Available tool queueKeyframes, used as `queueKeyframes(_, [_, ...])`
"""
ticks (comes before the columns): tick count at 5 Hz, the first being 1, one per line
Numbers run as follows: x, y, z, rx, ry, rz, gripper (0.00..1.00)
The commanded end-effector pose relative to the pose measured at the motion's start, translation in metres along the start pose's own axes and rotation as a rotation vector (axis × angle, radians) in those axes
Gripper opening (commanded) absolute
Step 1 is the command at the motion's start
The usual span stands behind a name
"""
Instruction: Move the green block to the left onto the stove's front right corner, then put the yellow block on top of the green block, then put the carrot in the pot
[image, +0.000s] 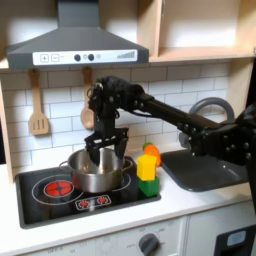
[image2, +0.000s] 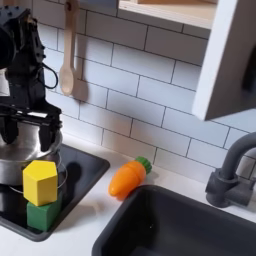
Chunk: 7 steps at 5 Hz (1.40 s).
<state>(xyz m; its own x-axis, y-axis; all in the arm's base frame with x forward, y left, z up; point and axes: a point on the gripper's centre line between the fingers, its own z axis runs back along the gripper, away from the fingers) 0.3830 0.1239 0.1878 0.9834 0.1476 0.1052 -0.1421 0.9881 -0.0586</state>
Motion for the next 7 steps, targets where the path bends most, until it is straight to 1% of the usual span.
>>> queueKeyframes(1, [-0.011,-0.001,0.020,-0.028,-0.023,-0.018,1.00])
queueKeyframes(2, [-0.017,-0.002,0.025,-0.035,-0.035,-0.036,1.00])
queueKeyframes(3, [-0.022,-0.003,0.019,-0.030,-0.027,-0.059,1.00])
queueKeyframes(4, [-0.028,-0.005,0.019,-0.028,-0.048,-0.081,1.00])
queueKeyframes(5, [-0.032,-0.008,0.016,-0.034,-0.054,-0.099,1.00])
queueKeyframes(6, [-0.034,-0.007,0.014,-0.031,-0.059,-0.103,1.00])
queueKeyframes(7, [-0.039,-0.010,0.013,-0.036,-0.053,-0.106,1.00])
